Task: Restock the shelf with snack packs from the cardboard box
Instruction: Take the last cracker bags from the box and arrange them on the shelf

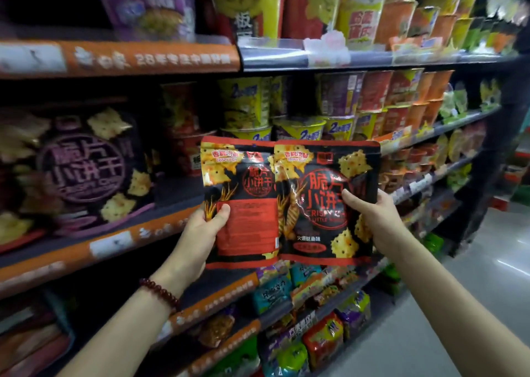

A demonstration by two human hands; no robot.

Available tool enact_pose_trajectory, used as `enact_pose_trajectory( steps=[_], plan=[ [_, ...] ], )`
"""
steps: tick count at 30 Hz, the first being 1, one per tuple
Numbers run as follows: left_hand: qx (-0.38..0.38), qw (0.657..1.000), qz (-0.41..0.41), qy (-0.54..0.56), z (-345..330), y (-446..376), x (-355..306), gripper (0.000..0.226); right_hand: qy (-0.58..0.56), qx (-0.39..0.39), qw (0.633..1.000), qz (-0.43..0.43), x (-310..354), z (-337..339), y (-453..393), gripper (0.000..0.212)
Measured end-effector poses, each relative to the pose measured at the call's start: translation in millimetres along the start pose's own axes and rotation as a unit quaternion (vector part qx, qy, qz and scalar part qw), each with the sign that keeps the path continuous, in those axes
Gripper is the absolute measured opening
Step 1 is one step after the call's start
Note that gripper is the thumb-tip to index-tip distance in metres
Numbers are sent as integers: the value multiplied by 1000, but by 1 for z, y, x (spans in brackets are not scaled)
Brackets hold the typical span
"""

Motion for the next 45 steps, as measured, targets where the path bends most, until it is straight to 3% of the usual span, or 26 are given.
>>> enact_pose_trajectory(
  steps=[16, 19, 20, 23, 25, 39, 43, 45],
  plan=[
    [-212, 974, -47, -61, 206, 69, -74, 9, 21, 229, 970, 73, 19, -255, 5, 8],
    [-205, 972, -67, -91, 241, 79, -82, 66, 25, 254, 963, 85, 21, -295, 15, 10],
    [-208, 969, -67, -119, 251, 81, -85, 72, 27, 260, 961, 91, 22, -307, 18, 10],
    [-232, 956, -82, -159, 279, 85, -91, 45, 31, 269, 957, 102, 26, -340, 27, 8],
    [-241, 952, -93, -163, 298, 87, -95, 40, 33, 268, 957, 104, 27, -357, 30, 7],
    [-222, 958, -106, -150, 364, 92, -111, 47, -4, 236, 965, 119, 34, -397, 57, 5],
    [-208, 959, -130, -141, 378, 104, -113, 71, 11, 231, 965, 122, 32, -410, 70, 7],
    [-242, 953, -119, -136, 396, 112, -112, 47, 14, 230, 965, 122, 31, -421, 79, 9]
  ],
)
Point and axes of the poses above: each hand's wrist, its own y-axis away from the middle knuckle, its own z-axis out of the back of the hand, x = y × z, the point moved 3 cm from there along -y, towards the middle knuckle, and after that the axes turned 9 degrees about -z, right-handed, at the moved point
